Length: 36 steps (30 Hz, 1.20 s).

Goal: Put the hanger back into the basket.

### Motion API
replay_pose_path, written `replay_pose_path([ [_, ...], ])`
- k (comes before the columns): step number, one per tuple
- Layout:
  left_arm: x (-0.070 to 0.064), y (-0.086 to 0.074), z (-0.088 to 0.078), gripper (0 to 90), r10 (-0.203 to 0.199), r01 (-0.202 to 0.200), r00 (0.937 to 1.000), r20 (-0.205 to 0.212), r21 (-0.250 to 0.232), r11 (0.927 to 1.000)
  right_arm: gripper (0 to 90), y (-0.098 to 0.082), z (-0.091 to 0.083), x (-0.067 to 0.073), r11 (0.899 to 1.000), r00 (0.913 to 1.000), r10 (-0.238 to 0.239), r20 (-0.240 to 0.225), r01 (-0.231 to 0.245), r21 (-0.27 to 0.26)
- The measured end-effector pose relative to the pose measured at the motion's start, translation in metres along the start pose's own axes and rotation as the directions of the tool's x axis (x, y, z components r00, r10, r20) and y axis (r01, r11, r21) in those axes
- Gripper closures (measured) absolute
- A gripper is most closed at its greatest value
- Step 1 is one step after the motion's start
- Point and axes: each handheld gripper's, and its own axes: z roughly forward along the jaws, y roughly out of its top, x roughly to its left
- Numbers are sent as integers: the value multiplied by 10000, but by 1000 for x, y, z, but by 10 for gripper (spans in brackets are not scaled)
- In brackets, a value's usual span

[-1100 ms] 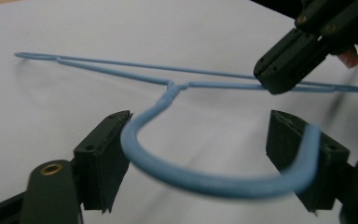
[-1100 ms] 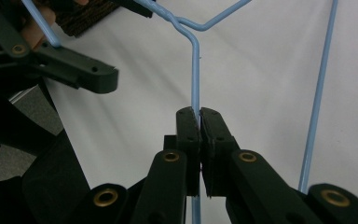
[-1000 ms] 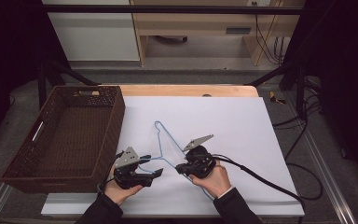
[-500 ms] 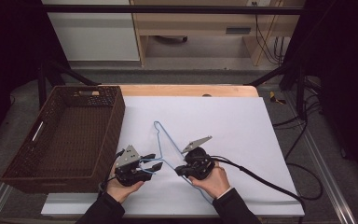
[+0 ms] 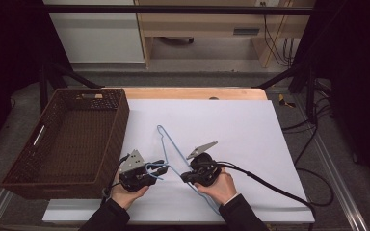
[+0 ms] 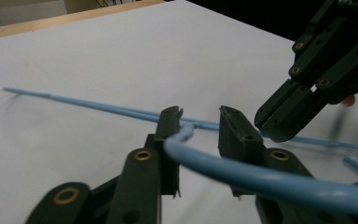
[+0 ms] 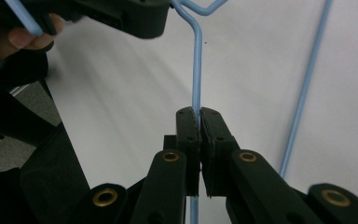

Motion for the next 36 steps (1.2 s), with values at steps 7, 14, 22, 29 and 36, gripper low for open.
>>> replay_pose_path([
  [7, 2, 0, -2, 839, -145, 144, 9998, -145, -33, 9999, 876, -1, 2, 1, 10000, 9999, 50, -106, -49, 61],
  [14, 1, 1, -3, 844, -98, 99, 9998, -185, 46, 9999, 872, -2, 2, 3, 10000, 10000, -37, 28, 37, 2],
  [22, -2, 4, -3, 844, 48, -45, 9997, -242, 118, 9999, 682, -4, -5, 10, 9967, 9936, -670, 914, 708, -387],
  [29, -4, 6, -2, 844, 43, -38, 9995, -301, 171, 9998, 582, -6, 5, 13, 9956, 9858, -882, 1427, 917, -180],
  [36, -6, 7, -2, 844, 64, -58, 9994, -339, 184, 9998, 744, -7, 12, 16, 9956, 9854, -937, 1423, 934, 86],
])
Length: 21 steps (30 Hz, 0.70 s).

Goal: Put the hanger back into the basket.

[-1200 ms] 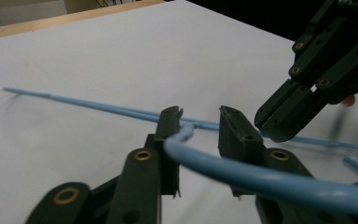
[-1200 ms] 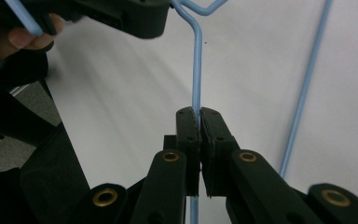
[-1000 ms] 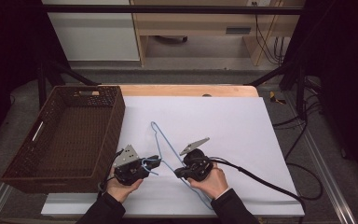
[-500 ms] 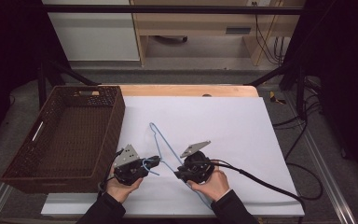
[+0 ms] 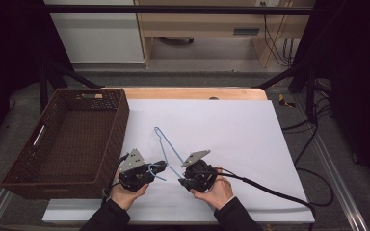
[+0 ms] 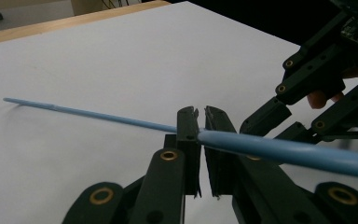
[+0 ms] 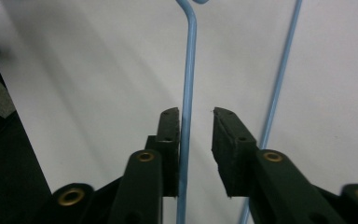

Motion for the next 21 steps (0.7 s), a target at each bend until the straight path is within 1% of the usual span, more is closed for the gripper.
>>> replay_pose_path([
  [1, 0, 0, 0, 844, 6, -6, 10000, -7, 0, 10000, 783, 0, 1, 1, 10000, 10000, 41, 24, -41, 64],
  [2, 0, 0, 0, 844, 21, -21, 10000, -18, -7, 10000, 827, 0, 1, 1, 10000, 10000, -42, -76, 42, 21],
  [3, 0, 0, 0, 843, 19, -19, 10000, -22, -5, 10000, 858, 0, 1, 2, 10000, 9998, 29, -174, -28, 40],
  [5, -1, 0, 1, 842, 39, -39, 10000, -3, 8, 10000, 871, 1, 1, 3, 9998, 9998, 132, -124, -130, 125],
  [6, -1, 0, 1, 841, 61, -61, 10000, -14, -19, 10000, 874, 1, 0, 3, 9995, 9996, 266, -101, -264, 143],
  [8, -2, 0, 0, 824, 67, -67, 10000, 37, -137, 9999, 877, 1, 0, 3, 9997, 9998, 209, 54, -210, 138],
  [10, -2, 2, -1, 731, 123, -121, 9999, 71, -198, 9997, 879, 1, -1, 2, 9996, 9996, 262, 64, -263, 99],
  [11, -2, 2, -3, 712, 161, -158, 9998, 112, -283, 9995, 879, 1, -2, 2, 9993, 9993, 351, 111, -352, 109],
  [12, -2, 2, -5, 672, 199, -193, 9996, 189, -329, 9993, 879, 2, -4, 1, 9994, 9994, 337, 104, -338, 100],
  [14, -1, 4, -8, 543, 300, -296, 9994, 159, -255, 9992, 879, 3, -8, -1, 9993, 9993, 351, 112, -352, 99],
  [15, -1, 5, -9, 494, 293, -290, 9995, 128, -230, 9993, 880, 4, -11, -3, 9996, 9996, 267, 97, -268, 107],
  [16, -1, 6, -11, 459, 368, -365, 9993, 99, -294, 9989, 880, 5, -15, -5, 9995, 9995, 303, 50, -303, 58],
  [17, -1, 7, -12, 409, 450, -447, 9989, 102, -229, 9987, 880, 6, -18, -7, 9997, 9997, 251, -2, -251, 36],
  [18, -1, 9, -13, 349, 540, -540, 9985, 48, 7, 9985, 880, 6, -22, -10, 9998, 9998, 193, -107, -194, -45],
  [19, -1, 11, -15, 305, 694, -694, 9976, -6, 110, 9975, 880, 7, -27, -13, 9997, 9995, 213, -222, -215, -99],
  [21, -3, 13, -18, 231, 910, -908, 9958, -129, 159, 9957, 880, 7, -35, -18, 9998, 9988, 105, -474, -114, -186],
])
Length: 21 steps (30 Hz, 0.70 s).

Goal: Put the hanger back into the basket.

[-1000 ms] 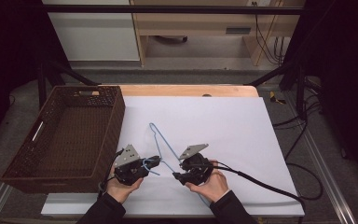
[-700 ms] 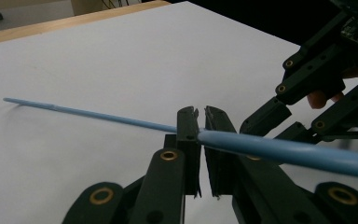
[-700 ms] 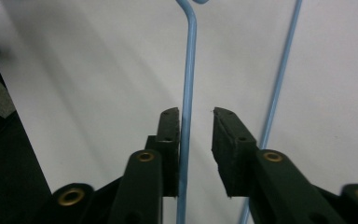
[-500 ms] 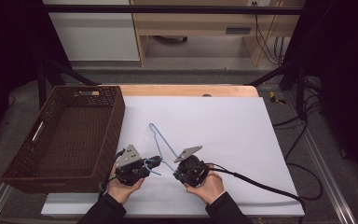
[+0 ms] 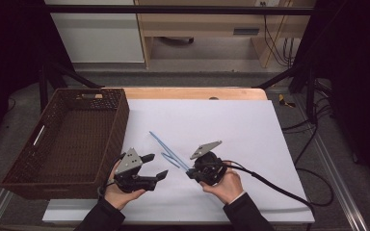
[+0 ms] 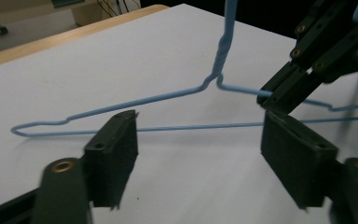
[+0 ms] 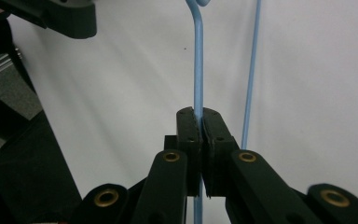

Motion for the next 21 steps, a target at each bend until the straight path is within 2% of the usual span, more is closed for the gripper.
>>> replay_pose_path([
  [3, -2, 6, -6, 172, 473, -471, 9988, -101, 150, 9988, 880, 1, -14, -4, 9994, 9994, -333, -127, 333, -18],
  [6, -5, 12, -12, 145, 1038, -1029, 9942, -285, 330, 9941, 880, 3, -27, -8, 9989, 9976, -468, -519, 465, -59],
  [11, -9, 22, -17, 115, 1914, -1868, 9806, -431, 930, 9780, 880, 6, -45, -14, 9979, 9890, -637, -1337, 610, -238],
  [14, -10, 27, -17, 112, 2521, -2442, 9666, -455, 1333, 9605, 880, 6, -52, -17, 9973, 9838, -725, -1639, 706, -178],
  [17, -11, 33, -15, 110, 3168, -3046, 9475, -423, 1812, 9351, 879, 5, -56, -19, 9964, 9792, -841, -1845, 849, -35],
  [19, -13, 36, -12, 111, 3456, -3324, 9377, -349, 1991, 9219, 879, 5, -57, -19, 9965, 9755, -819, -2043, 831, -30],
  [21, -14, 39, -8, 115, 3805, -3676, 9245, -207, 2151, 9048, 879, 3, -57, -20, 9967, 9737, -795, -2134, 808, -27],
])
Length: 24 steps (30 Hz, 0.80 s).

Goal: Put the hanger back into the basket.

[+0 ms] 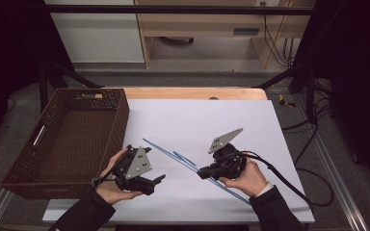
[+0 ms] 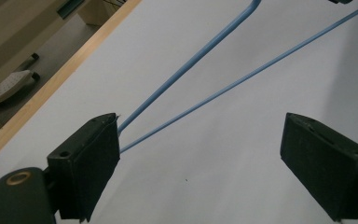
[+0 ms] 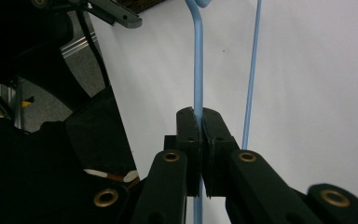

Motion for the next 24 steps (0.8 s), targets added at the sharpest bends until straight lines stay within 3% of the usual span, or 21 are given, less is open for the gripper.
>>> replay_pose_path([
  [2, -1, 4, 4, 117, 453, -454, 9989, 71, 228, 9987, 879, -2, 0, -1, 10000, 10000, 41, -79, -41, -3],
  [9, -5, 13, 20, 128, 1241, -1256, 9918, 315, 509, 9908, 879, -11, 1, -7, 10000, 9994, 25, -345, -23, 68],
  [16, -12, 19, 33, 176, 2384, -2398, 9708, 267, 918, 9665, 879, -16, -1, -9, 10000, 9977, 94, -668, -94, -2],
  [18, -14, 20, 36, 198, 2523, -2528, 9675, 183, 958, 9627, 879, -16, -1, -9, 10000, 9974, 60, -714, -58, 30],
  [21, -15, 20, 40, 255, 2953, -2939, 9554, 20, 1054, 9500, 879, -17, 0, -9, 10000, 9967, 74, -814, -73, 20],
  [24, -15, 20, 42, 337, 3183, -3158, 9479, -80, 1040, 9431, 879, -17, 2, -8, 9999, 9961, 138, -875, -132, 69],
])
